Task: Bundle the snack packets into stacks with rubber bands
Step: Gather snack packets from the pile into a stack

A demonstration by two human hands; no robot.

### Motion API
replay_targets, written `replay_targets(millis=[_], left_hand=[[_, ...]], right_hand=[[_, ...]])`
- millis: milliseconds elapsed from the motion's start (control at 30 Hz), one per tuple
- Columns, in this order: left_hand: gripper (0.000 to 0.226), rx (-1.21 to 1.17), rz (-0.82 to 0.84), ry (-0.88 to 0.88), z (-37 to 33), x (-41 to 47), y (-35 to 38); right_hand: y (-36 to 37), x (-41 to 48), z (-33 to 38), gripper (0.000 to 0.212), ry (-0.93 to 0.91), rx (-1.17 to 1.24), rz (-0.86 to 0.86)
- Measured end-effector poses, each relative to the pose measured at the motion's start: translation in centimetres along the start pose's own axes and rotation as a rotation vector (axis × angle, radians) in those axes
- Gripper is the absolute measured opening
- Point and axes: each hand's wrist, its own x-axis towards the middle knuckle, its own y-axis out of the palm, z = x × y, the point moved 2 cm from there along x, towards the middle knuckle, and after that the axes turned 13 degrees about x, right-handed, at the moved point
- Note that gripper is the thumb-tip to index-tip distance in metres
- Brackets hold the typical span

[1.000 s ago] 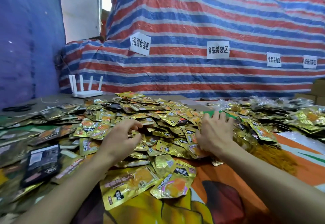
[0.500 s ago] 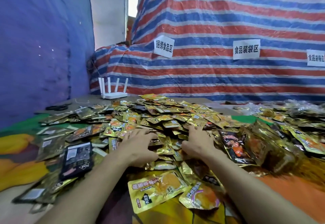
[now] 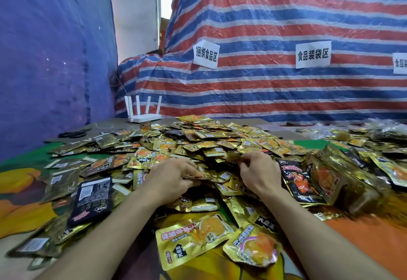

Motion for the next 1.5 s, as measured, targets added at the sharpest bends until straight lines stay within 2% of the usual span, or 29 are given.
replay_targets(millis=[133, 333, 533, 633, 800, 900, 1000, 1100, 1167, 1267, 1433, 1500], left_hand=[[0.017, -0.227, -0.001, 0.039, 0.3, -0.3, -0.9], [0.029, -0.276, -0.059, 0.1, 0.0, -0.6, -1.7], [0.028, -0.376, -0.303, 0.066, 0.0, -0.5, -2.5], [0.034, -0.468, -0.386, 0.072, -0.3, -0.7, -2.5], [0.056, -0.312, -0.433, 0.239, -1.2, -1.1, -2.7], [0.049, -0.164, -0.243, 0.235, -1.4, -0.8, -2.5], [0.034, -0.033, -0.063, 0.222, -2.0, -1.1, -3.0], [0.05, 0.114, 0.041, 0.357, -3.2, -1.5, -3.3], [0.048, 0.216, 0.173, 0.407, -3.8, -1.5, -2.7], [0.05, 0.215, 0.369, 0.382, -4.1, -1.6, -2.1], [0.064, 0.166, 0.452, 0.338, -4.1, -1.5, -2.2], [0.07, 0.144, 0.495, 0.319, -3.8, -1.6, -2.0]], right_hand=[[-0.8, -0.1, 0.2, 0.016, -0.019, 0.091, -0.074], [-1.5, 0.2, 0.3, 0.013, -0.073, 0.296, -0.143], [-2.7, 0.1, 0.9, 0.024, -0.173, 0.593, -0.277], [-3.1, 0.1, 1.0, 0.025, -0.208, 0.69, -0.315], [-3.7, 0.0, 1.1, 0.025, -0.264, 0.834, -0.383], [-3.9, 0.1, 0.9, 0.024, -0.26, 0.91, -0.414], [-3.7, 0.5, 0.5, 0.024, -0.195, 0.982, -0.385], [-3.5, 0.7, 0.1, 0.02, -0.131, 0.98, -0.378], [-3.5, 0.8, -0.1, 0.016, -0.105, 0.966, -0.398], [-3.5, 0.9, -0.3, 0.024, -0.044, 1.019, -0.443], [-3.3, 1.3, -1.3, 0.047, 0.155, 1.181, -0.452], [-3.3, 1.4, -1.5, 0.045, 0.244, 1.259, -0.445]])
